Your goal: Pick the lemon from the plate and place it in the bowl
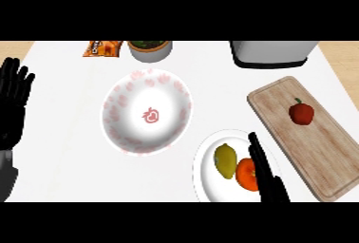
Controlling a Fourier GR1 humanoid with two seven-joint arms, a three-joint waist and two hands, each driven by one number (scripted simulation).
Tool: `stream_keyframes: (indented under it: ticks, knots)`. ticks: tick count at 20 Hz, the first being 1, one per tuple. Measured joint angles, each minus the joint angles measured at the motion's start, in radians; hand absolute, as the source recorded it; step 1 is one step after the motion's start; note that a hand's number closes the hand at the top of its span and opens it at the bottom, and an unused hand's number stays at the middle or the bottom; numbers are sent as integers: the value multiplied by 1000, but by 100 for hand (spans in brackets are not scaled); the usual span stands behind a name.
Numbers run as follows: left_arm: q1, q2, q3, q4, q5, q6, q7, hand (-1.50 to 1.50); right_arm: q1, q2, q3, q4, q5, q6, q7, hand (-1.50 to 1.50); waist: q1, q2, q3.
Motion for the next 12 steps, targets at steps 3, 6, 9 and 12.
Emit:
stream_keyframes:
  ticks: [3, 6, 9, 12]
  knots:
    - [4, -11, -1, 2, -9, 1, -15, 0, 81, -80, -9, -125, 103, 31, 145, -150, -3, 2, -1]
    - [16, -5, 6, -2, -4, -14, -19, 0, 156, -189, -39, -230, 165, 114, 277, -150, -1, 3, -2]
    - [8, -2, 12, -1, -2, -19, -14, 0, 209, -285, -45, -326, 222, 225, 409, -150, 2, 6, -3]
    - [-3, -10, 11, 13, -6, -27, -24, 0, 218, -361, -48, -348, 226, 329, 495, -150, 9, 9, -2]
